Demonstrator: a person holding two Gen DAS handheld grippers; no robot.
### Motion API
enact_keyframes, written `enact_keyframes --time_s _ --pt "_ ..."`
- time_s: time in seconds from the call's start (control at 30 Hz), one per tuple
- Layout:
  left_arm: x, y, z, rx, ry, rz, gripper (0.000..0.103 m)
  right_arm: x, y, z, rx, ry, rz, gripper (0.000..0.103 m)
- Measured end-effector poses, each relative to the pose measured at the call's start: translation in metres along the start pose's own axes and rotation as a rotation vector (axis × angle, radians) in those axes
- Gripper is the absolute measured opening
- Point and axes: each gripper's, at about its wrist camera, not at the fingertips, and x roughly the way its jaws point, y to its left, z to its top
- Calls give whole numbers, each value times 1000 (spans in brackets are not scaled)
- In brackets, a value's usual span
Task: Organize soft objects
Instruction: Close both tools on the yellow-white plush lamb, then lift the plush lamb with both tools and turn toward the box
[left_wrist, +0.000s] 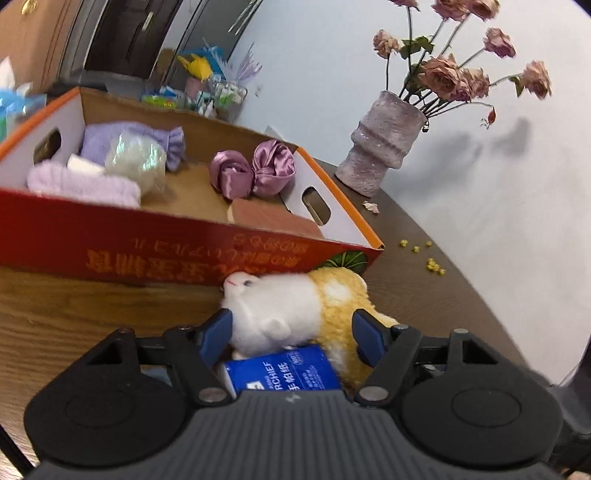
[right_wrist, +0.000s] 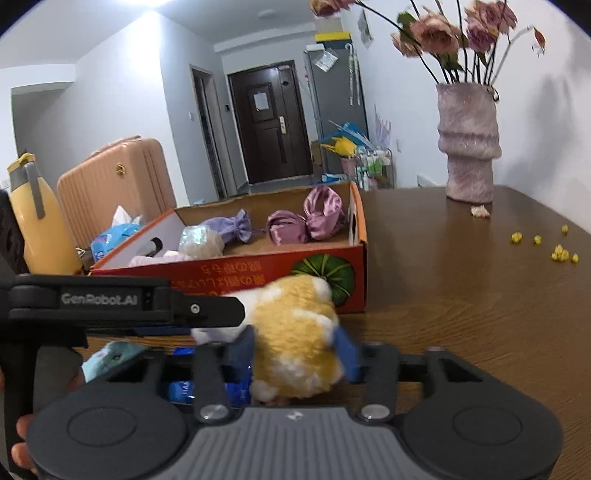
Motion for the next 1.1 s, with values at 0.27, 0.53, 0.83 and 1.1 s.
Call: enact_keyframes --time_s 0.27,0.53,0.83,1.1 --pt "-27 -4 5 -32 -65 -147 45 -26 8 4 -38 -68 77 27" --pt "-106 -22 -25 33 -162 -99 50 -88 44 -12 -133 -123 176 2" --pt "-153 -12 -74 50 -164 48 68 -122 48 -52 -81 -83 203 12" --pt "-128 -33 -81 51 -111 35 71 -105 0 -14 61 -120 138 52"
